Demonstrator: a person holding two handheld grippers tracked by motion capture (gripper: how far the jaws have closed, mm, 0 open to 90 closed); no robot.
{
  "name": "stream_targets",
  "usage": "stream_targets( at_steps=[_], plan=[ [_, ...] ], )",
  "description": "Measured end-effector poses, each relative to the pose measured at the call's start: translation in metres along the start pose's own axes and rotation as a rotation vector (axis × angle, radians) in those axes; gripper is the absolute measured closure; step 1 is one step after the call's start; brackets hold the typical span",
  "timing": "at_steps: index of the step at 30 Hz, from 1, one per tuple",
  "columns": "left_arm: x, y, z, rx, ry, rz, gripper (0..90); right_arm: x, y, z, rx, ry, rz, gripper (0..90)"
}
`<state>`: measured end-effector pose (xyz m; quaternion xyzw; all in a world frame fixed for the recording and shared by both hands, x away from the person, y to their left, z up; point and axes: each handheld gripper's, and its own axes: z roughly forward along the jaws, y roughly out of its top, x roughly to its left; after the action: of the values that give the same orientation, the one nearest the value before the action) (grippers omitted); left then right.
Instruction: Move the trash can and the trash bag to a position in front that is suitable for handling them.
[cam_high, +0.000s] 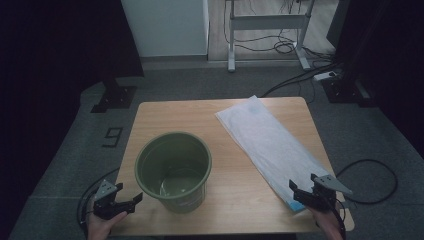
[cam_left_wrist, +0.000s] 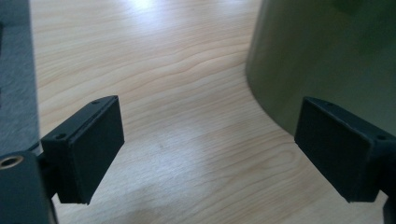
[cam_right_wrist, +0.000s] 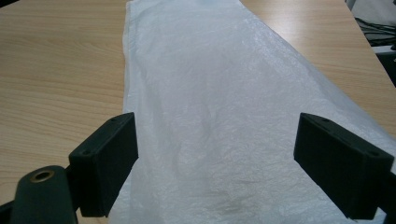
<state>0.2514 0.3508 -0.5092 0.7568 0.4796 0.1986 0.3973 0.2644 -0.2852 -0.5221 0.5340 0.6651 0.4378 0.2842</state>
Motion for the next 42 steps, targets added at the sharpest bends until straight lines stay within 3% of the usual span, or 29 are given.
stream_targets(
  at_steps=[13, 16, 19, 23, 26, 27, 37, 39, 42],
  plan=[
    [-0.007, 0.003, 0.000, -0.009, -0.026, 0.045, 8.0, 0.000, -0.001, 0.000, 0.013, 0.019, -0.002, 13.1],
    [-0.011, 0.004, -0.002, -0.006, -0.061, 0.079, 8.0, 0.000, -0.001, 0.000, 0.012, 0.018, 0.000, 13.2],
    [-0.019, 0.006, -0.005, -0.018, -0.128, 0.124, 8.0, -0.001, -0.001, 0.002, 0.015, 0.019, 0.001, 13.2],
    [-0.038, 0.016, -0.002, -0.029, -0.231, 0.205, 8.0, 0.001, 0.000, 0.004, 0.020, 0.023, -0.004, 13.2],
    [-0.054, 0.024, 0.006, -0.009, -0.284, 0.256, 7.5, 0.003, 0.000, 0.006, 0.022, 0.029, -0.011, 13.2],
    [-0.060, 0.028, 0.013, 0.010, -0.282, 0.281, 3.9, 0.004, 0.000, 0.006, 0.024, 0.036, -0.014, 13.2],
    [-0.071, 0.042, 0.039, 0.012, -0.347, 0.309, 8.4, 0.002, -0.002, 0.004, 0.017, 0.026, -0.001, 13.3],
    [-0.079, 0.048, 0.048, 0.018, -0.357, 0.329, 9.1, 0.000, -0.003, 0.002, 0.011, 0.024, 0.021, 13.4],
    [-0.087, 0.053, 0.054, 0.024, -0.358, 0.350, 10.5, -0.001, -0.003, 0.002, 0.014, 0.024, 0.014, 13.4]
  ],
)
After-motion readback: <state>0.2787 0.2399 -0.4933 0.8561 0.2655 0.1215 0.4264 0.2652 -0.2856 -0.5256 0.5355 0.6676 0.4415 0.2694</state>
